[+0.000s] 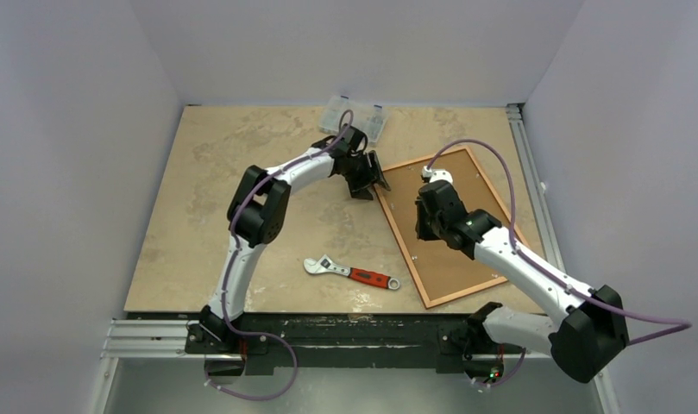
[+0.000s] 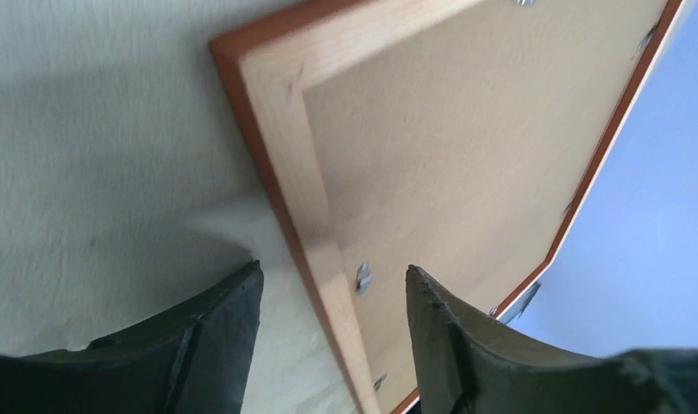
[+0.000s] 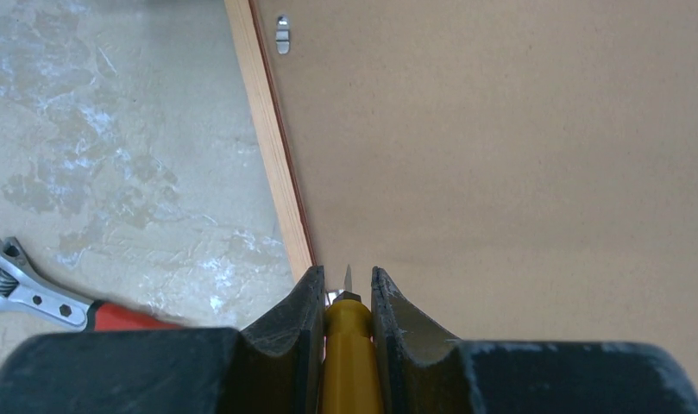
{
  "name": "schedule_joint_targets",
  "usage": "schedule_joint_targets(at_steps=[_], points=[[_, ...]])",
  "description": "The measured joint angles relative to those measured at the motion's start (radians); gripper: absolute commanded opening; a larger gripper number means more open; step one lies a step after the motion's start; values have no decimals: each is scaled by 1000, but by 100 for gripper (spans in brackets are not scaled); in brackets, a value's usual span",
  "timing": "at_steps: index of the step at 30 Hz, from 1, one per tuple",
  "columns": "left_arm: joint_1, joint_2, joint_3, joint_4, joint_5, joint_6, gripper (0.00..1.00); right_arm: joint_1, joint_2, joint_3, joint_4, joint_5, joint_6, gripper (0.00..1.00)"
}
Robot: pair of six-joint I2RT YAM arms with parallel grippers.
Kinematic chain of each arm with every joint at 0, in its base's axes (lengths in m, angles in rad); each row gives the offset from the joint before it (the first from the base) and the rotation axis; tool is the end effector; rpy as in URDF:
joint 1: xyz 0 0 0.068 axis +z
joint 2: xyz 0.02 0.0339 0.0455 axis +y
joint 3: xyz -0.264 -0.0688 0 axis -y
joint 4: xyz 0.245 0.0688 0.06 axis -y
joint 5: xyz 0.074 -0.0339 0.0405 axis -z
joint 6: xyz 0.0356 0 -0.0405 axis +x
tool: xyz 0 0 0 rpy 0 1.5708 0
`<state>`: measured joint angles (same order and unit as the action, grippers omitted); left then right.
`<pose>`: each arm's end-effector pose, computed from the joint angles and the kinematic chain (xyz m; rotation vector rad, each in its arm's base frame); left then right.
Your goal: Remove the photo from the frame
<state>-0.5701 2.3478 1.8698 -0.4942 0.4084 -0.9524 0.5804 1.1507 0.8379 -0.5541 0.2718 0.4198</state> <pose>0.4220 -0.2873 0.1542 -0.3571 2.7893 -1.0181 0.2009 0.1203 0.2537 -0.0723 2.3987 0.1345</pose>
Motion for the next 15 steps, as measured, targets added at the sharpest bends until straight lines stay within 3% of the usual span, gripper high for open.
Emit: schedule_joint_targets(at_steps=[6,15], points=[[-27,-141,-191,23,28,22,68,0,-110,-60,-26,-2,54,0],[-180,-268,-453,156,55,-61,72,0,-169,-115,-47,-13,105,0]])
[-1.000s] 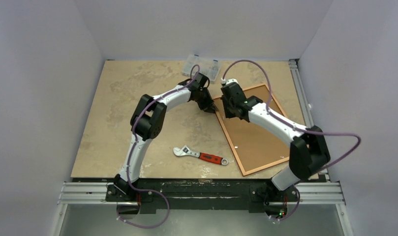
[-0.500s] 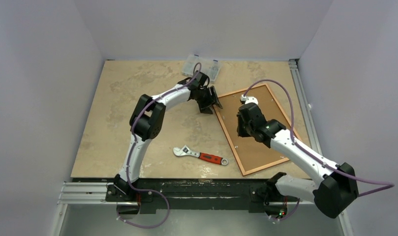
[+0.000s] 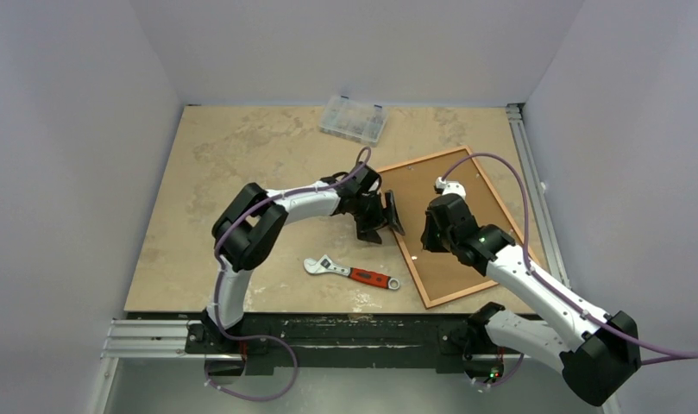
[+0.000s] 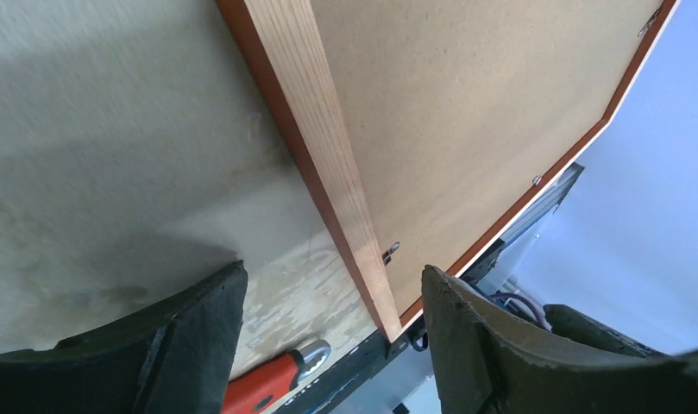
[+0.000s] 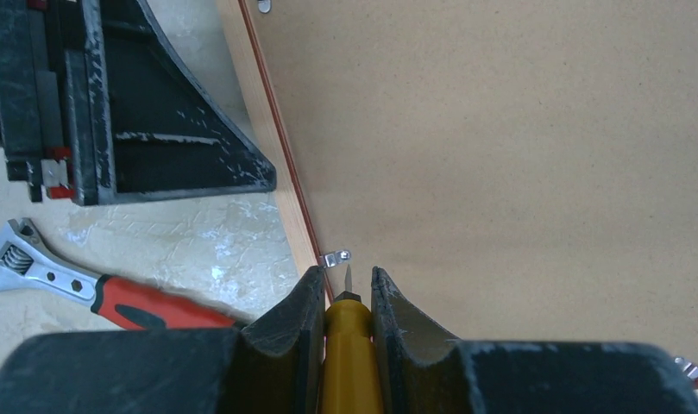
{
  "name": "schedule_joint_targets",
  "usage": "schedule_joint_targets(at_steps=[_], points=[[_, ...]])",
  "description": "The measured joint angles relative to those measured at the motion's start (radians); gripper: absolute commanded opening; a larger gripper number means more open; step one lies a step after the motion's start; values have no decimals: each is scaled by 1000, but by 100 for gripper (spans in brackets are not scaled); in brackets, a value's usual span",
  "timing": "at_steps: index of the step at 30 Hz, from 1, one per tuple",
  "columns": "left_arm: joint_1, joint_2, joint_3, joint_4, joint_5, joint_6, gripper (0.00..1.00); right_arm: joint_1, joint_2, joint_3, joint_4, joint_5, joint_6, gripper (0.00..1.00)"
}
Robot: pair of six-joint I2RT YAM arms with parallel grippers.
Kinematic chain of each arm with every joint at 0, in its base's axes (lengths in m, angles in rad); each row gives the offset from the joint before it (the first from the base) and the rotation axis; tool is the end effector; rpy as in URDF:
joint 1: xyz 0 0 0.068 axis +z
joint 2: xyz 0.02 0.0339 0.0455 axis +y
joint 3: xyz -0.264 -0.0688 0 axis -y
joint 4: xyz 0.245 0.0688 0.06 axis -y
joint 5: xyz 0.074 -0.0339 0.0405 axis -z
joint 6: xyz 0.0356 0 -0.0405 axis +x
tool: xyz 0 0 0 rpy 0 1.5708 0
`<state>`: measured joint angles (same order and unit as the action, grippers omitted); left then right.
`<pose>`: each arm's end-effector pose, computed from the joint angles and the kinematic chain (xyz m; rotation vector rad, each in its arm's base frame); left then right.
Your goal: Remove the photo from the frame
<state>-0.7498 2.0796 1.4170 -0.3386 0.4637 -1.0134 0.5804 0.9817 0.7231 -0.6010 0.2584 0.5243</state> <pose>0.3080 -0.3086 0.1515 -0.1841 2.9287 -1.1010 0.1691 0.1000 0.2462 0.0484 2.4019 0.2022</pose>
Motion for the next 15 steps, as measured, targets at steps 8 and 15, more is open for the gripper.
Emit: schedule_joint_targets(at_steps=[8,15], points=[[-47,-17,-30,29,-98,-126,46,0,-1,-19,-2,-15,10,0],[-78,16,39,-59,-218,-217,39,2,-1,-21,-10,-12,13,0]])
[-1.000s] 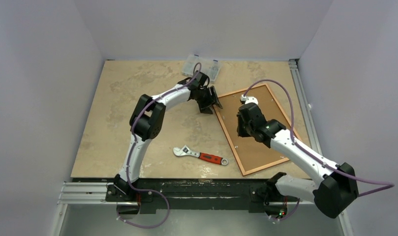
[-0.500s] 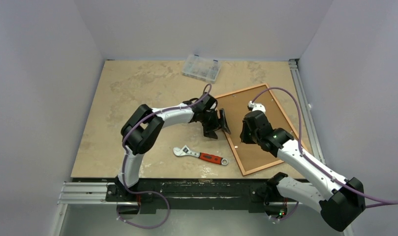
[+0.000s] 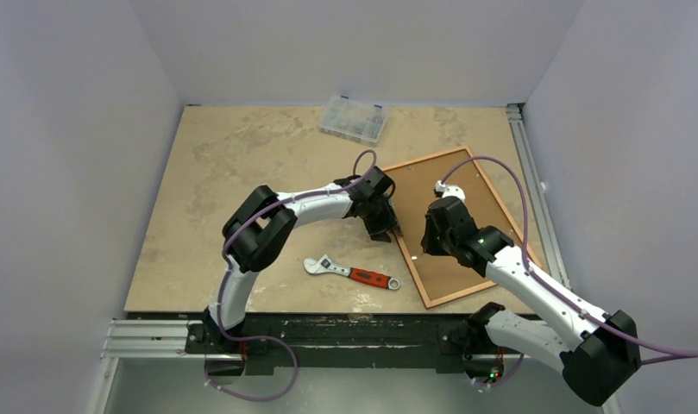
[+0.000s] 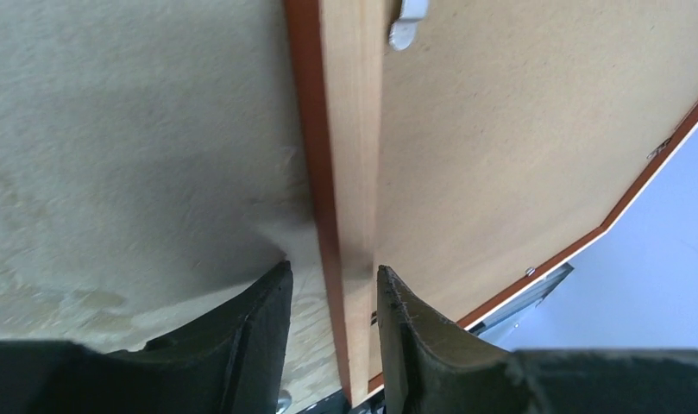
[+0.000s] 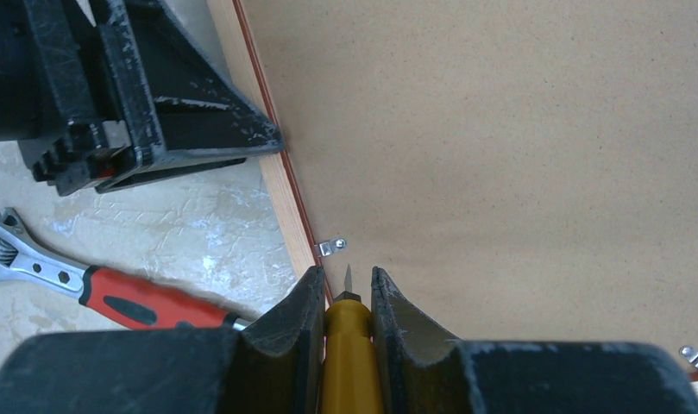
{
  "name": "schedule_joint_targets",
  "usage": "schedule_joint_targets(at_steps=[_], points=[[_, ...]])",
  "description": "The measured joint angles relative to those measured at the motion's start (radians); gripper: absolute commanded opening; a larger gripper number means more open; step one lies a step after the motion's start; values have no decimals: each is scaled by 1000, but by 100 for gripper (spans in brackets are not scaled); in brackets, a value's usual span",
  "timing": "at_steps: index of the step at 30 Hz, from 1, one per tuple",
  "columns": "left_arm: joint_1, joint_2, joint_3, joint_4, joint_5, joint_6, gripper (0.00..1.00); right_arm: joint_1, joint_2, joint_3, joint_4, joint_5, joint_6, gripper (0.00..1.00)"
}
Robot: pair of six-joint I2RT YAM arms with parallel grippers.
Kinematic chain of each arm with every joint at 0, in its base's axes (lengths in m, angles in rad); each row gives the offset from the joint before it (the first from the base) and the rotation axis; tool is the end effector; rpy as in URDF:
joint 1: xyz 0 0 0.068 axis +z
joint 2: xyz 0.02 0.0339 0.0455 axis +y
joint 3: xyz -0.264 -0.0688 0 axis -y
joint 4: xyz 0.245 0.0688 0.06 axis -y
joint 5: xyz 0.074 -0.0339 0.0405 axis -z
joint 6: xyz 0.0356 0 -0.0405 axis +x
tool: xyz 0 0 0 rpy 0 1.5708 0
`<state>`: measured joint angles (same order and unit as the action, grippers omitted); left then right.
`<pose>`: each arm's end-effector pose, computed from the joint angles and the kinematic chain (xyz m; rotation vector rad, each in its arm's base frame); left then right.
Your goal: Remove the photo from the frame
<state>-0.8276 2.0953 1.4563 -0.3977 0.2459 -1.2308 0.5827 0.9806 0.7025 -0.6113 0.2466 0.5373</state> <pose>0.2913 -0.3298 0.1506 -0.4921 2.9049 -0.8779 0.1663 0.0992 0.2390 0.0516 2.4334 0.2026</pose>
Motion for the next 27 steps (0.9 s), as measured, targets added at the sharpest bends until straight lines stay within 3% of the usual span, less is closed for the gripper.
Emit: schedule_joint_targets(at_steps=[5,10,18,22,27], points=[[-11,42,85,-56,-36,-6,49,9,2,0,-2,2,0,0],[-10,65,120,-67,-47,7,26,22,15,0,-2,5,0,0],[27,90,129,-61,35,43,6,39,58,2,5,25,-3,0],[56,97,129,-43,76,85,0,68,103,10,17,42,-3,0],[109,125,160,-38,137,155,0,85,179,49,47,62,-3,0]])
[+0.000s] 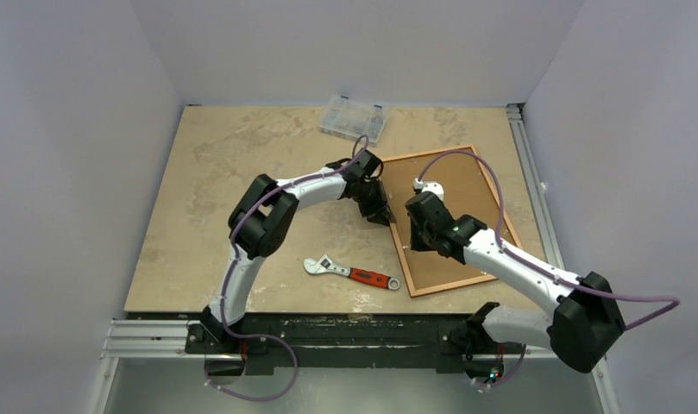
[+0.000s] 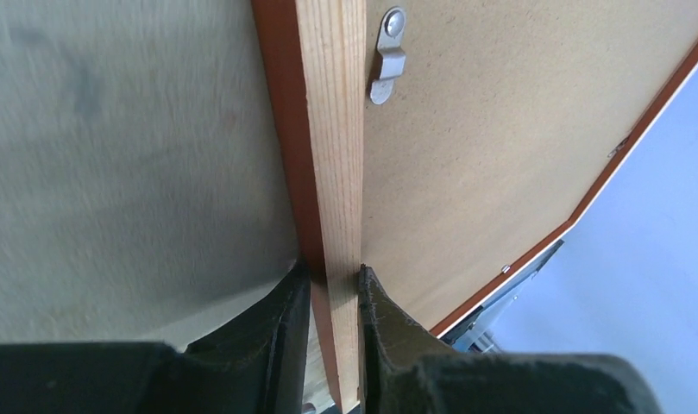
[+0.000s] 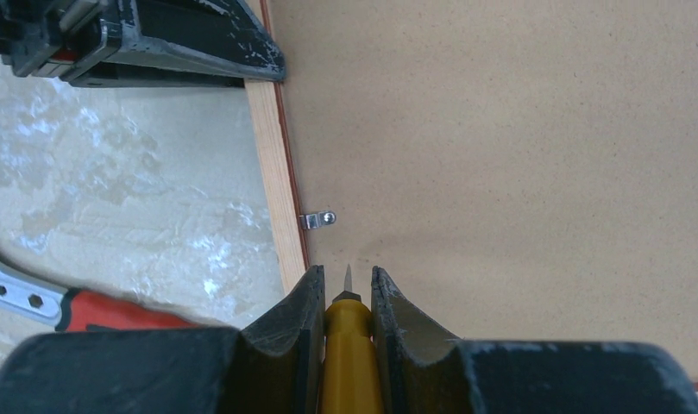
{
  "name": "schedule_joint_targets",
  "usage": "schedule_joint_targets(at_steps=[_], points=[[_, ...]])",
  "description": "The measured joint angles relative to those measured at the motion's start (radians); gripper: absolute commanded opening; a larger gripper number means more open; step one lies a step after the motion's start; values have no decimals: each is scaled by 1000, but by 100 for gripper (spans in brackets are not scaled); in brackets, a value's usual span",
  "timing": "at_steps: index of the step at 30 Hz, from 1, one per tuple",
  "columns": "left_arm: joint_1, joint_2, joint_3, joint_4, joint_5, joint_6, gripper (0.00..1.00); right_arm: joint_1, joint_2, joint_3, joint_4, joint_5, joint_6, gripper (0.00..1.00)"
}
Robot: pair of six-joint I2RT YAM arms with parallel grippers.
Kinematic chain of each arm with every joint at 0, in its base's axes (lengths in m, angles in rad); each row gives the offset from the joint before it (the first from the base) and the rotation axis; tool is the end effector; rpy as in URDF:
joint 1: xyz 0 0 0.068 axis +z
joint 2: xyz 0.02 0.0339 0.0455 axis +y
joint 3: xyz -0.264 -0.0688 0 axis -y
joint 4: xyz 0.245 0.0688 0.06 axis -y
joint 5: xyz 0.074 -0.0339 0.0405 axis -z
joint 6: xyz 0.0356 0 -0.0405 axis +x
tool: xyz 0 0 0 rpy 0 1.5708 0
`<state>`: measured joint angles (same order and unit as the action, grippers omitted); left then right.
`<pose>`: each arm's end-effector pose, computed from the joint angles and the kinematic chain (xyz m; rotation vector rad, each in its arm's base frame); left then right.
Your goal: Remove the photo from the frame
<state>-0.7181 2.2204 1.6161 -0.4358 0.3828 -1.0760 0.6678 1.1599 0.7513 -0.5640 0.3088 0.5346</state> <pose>0.3449 -0.3190 0.1416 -0.3715 2.9248 -0.9812 0.1826 0.1302 0.2241 -0.0463 2.4803 0.1141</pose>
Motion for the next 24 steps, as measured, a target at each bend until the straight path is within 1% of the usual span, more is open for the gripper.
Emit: schedule_joint_targets(at_steps=[4,11,24], points=[[29,36,48,2,45,46,0,2,71,61,14,16,0,0],[36,40,51,8,60,63,0,2,196,169,37,42,8,0],[36,40,51,8,60,61,0,2,256,187,53,50,8,0]])
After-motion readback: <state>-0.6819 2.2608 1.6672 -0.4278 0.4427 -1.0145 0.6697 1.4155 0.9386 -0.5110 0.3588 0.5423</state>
